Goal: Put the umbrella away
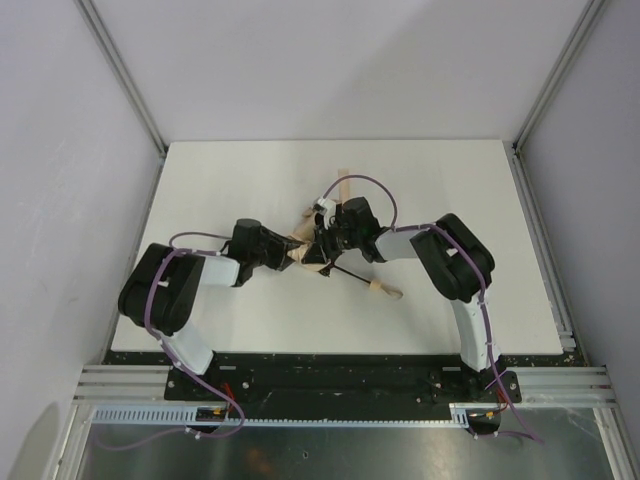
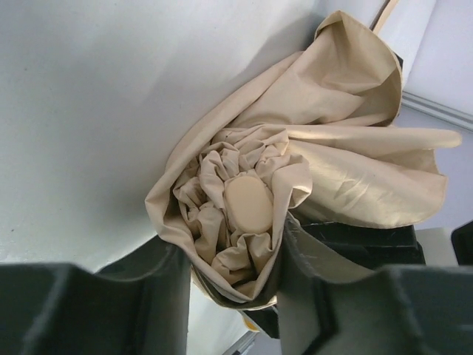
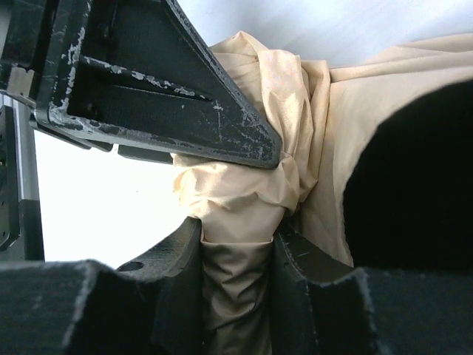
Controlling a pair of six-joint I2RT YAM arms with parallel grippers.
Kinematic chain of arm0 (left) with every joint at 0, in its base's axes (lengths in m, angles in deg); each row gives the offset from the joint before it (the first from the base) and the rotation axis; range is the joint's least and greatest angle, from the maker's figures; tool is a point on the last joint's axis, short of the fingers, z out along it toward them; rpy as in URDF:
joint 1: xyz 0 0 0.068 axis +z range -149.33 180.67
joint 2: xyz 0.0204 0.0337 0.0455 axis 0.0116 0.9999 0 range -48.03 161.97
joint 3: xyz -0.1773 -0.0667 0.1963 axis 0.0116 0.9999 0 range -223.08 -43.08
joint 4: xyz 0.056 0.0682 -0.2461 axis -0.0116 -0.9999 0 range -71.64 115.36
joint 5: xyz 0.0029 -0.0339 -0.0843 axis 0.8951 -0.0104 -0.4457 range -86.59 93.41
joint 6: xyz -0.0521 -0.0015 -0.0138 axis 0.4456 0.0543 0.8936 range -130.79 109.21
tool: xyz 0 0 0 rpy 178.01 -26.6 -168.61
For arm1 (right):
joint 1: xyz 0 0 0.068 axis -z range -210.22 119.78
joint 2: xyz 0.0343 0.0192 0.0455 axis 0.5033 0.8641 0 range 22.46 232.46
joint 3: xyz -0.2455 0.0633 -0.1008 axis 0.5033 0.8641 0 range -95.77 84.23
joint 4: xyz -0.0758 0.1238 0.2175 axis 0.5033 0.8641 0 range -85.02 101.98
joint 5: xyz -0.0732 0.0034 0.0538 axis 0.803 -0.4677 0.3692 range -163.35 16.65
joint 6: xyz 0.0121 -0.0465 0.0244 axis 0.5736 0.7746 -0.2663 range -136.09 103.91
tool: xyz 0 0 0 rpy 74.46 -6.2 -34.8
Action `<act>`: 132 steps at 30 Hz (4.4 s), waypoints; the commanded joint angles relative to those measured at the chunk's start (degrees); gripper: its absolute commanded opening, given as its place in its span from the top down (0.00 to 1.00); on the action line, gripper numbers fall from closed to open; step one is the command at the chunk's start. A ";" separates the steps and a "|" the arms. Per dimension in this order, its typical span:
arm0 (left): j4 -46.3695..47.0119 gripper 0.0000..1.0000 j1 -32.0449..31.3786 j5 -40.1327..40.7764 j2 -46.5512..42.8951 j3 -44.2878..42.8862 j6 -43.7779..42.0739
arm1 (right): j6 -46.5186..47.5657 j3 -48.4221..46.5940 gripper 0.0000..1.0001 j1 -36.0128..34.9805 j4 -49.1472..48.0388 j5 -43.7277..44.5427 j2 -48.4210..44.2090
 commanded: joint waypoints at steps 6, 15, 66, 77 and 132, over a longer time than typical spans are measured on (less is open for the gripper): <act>-7.01 0.92 -0.25 5.25 3.08 2.53 -7.45 | 0.05 4.26 0.89 -2.42 25.18 2.53 -1.43; -17.21 1.00 -0.83 5.12 -0.16 -0.15 -9.57 | 5.01 -4.57 0.35 -4.40 33.68 16.93 -15.47; -31.60 0.22 1.39 -1.22 -2.32 -14.38 -16.95 | 11.29 6.75 1.00 -16.29 20.61 35.94 -0.32; -14.65 0.01 7.37 -11.80 -8.83 -8.18 -14.68 | 1.28 7.95 1.00 -6.31 16.24 9.36 3.10; -26.96 1.00 1.68 -3.29 2.35 -2.39 -7.88 | 23.81 -6.42 0.10 -19.86 28.15 54.25 -13.43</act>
